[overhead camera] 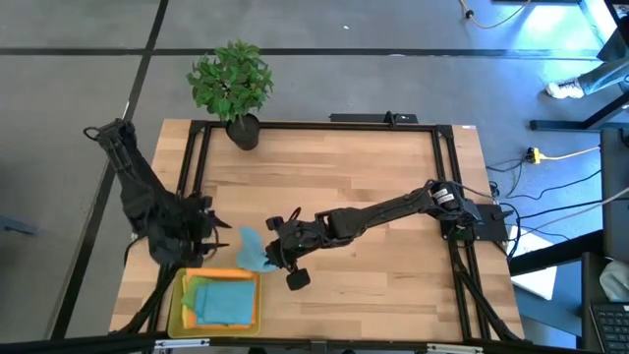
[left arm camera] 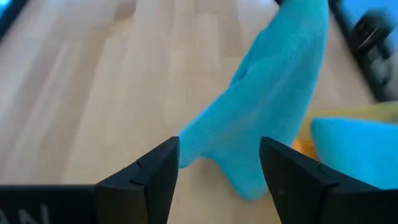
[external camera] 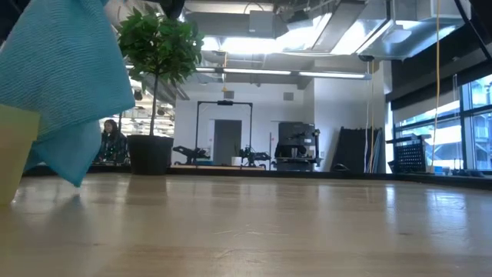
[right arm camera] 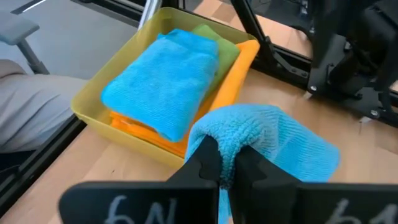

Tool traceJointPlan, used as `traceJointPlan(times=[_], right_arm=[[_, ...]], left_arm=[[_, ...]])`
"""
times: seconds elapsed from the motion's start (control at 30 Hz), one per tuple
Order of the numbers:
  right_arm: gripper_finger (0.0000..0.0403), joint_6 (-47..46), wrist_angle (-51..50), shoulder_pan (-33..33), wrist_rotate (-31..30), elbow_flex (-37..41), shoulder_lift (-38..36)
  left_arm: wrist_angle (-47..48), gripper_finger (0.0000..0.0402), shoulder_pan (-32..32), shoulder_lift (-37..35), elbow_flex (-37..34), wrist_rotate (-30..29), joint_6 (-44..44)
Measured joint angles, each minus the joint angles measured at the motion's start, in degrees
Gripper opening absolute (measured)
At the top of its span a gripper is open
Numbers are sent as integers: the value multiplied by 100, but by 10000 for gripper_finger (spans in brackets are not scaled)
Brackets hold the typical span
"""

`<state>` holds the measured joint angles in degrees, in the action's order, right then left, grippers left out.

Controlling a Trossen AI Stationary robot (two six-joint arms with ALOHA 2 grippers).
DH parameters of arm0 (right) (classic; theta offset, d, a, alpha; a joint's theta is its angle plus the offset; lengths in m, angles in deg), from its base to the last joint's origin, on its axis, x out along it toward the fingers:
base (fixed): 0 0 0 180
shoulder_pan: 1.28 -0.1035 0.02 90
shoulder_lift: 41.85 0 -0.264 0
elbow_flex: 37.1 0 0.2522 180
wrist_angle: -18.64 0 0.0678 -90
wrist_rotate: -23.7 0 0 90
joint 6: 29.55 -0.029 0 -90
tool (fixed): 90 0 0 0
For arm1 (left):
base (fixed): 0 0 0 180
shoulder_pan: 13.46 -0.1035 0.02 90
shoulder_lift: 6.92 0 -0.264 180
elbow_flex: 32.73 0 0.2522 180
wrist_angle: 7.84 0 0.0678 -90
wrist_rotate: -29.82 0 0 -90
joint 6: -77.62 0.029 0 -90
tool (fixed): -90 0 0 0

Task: Fold microfiber towels
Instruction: Put the folded blue microfiber cloth into the yellow bin

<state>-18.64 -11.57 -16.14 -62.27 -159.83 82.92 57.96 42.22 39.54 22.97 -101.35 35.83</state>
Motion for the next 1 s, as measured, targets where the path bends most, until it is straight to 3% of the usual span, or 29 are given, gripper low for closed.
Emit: traceJointPlan(times=[0.17,0.3,0.67,1.0], right_arm=[[8,-13,-56,-5,2,-2,0],[8,-20,-85,0,0,-2,0],[8,-142,-124,-2,1,0,0],[9,-133,-138,-2,2,0,0]], left_arm=[[-1011,217,-295,-994,-702,371,492],[-1074,231,-779,-1131,-1057,669,833],[-1987,241,-2266,-479,-1297,1820,2456],[-2330,239,-2779,460,-1301,2574,3037]])
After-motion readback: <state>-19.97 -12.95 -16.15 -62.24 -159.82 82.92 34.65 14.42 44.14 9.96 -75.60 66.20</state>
